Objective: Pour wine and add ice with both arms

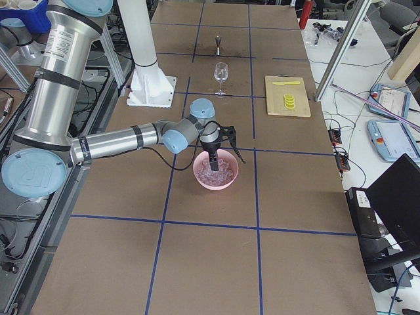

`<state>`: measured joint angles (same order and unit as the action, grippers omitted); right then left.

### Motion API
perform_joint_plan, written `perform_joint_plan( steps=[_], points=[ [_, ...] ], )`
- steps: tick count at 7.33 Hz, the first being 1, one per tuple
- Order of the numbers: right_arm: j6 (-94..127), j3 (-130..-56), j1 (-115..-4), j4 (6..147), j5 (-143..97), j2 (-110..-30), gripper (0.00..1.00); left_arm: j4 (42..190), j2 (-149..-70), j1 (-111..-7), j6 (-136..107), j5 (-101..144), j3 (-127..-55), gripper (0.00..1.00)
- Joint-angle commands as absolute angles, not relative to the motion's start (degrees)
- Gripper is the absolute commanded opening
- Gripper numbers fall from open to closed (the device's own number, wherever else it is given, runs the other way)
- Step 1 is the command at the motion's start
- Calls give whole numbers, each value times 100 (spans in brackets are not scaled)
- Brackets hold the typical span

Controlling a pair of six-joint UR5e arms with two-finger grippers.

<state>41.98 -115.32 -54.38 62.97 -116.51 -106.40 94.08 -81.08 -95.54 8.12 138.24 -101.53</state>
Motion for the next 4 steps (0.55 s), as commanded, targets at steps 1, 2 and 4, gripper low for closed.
perform_joint_plan(
  steps=[1,2,4],
  points=[
    [4569,-11146,-5029,5786,-11409,-10617,77,9545,-8095,-9554,809,13834,-10125,100],
    [4579,-11118,-4906,5783,-11243,-10617,75,9545,-8103,-9554,809,13834,-10125,100],
    [4562,-10995,-4843,5766,-11206,-10582,67,9562,-8104,-9554,817,13834,-10125,100]
  ],
)
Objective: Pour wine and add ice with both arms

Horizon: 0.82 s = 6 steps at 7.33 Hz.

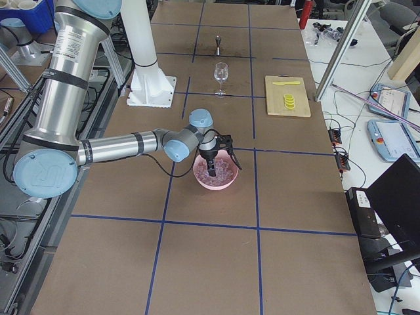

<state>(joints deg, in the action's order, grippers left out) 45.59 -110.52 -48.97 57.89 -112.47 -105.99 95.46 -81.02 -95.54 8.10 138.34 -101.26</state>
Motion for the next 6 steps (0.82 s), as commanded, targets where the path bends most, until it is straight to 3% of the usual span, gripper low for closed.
perform_joint_plan(
  steps=[1,3,6],
  points=[
    [4562,-10995,-4843,5757,-11206,-10582,50,9623,-8104,-9554,817,13843,-10116,100],
    [4527,-11004,-4851,5757,-11189,-10582,0,9633,-8104,-9554,809,13843,-10116,100],
    [4448,-11310,-5192,5835,-11363,-10512,0,9633,-8104,-9554,835,13843,-10116,100]
  ],
)
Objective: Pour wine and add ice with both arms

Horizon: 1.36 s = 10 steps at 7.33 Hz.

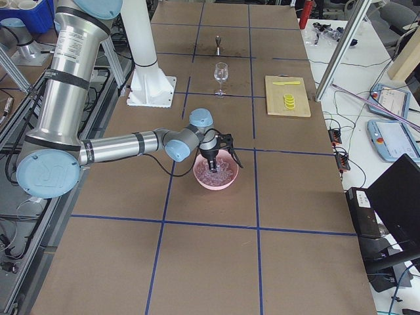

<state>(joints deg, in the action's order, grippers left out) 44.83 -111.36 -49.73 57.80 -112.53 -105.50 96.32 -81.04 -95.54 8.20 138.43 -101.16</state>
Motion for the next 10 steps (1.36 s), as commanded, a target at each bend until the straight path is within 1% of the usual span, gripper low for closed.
perform_joint_plan(
  steps=[1,2,3,4,5,8,9,10],
  points=[
    [4447,-11346,-5386,5932,-11547,-10355,0,9633,-8104,-9554,835,13843,-10116,100],
    [4447,-11529,-5527,6098,-11575,-10232,0,9633,-8104,-9554,835,13843,-10125,100],
    [4456,-11992,-5537,6630,-11584,-10065,0,9642,-8104,-9554,844,13843,-10125,100],
    [4456,-12441,-5546,7619,-11584,-9541,0,9642,-8104,-9554,852,13825,-10090,100],
    [4508,-12689,-5433,8690,-11584,-8762,0,9624,-8077,-9554,853,13790,-10081,100],
    [5137,-12709,-4828,10629,-11453,-6739,0,9397,-8060,-9335,818,13641,-10081,100],
    [5559,-12700,-4477,11148,-11226,-6132,0,9282,-8086,-9317,817,13641,-10098,100],
    [6120,-12657,-3995,11319,-10841,-5674,0,9299,-8086,-9316,817,13641,-10142,100]
  ],
)
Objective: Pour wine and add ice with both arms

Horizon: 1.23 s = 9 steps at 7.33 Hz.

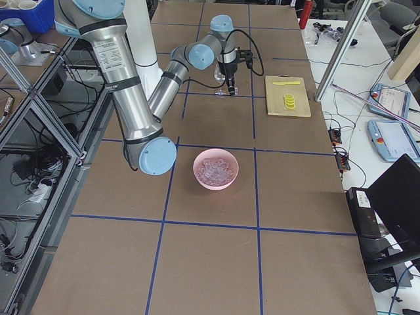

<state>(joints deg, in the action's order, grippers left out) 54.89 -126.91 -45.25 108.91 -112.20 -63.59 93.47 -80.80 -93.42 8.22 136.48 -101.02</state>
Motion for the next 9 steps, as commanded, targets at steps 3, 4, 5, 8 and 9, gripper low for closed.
perform_joint_plan(
  steps=[3,4,5,8,9],
  points=[
    [7066,-11754,-2903,11329,-9924,-4529,0,9325,-8182,-9316,817,13649,-10178,100],
    [7223,-11603,-2596,11329,-9662,-4405,0,9325,-8191,-9316,817,13649,-10178,100],
    [7373,-11367,-2471,11329,-9563,-4229,3,9334,-8191,-9316,817,13649,-10169,100],
    [7567,-10776,-2303,11338,-9431,-3762,9,9334,-8200,-9308,817,13649,-10160,100],
    [7559,-10714,-2303,11338,-9422,-3762,15,9334,-8200,-9308,817,13649,-10160,100]
  ],
)
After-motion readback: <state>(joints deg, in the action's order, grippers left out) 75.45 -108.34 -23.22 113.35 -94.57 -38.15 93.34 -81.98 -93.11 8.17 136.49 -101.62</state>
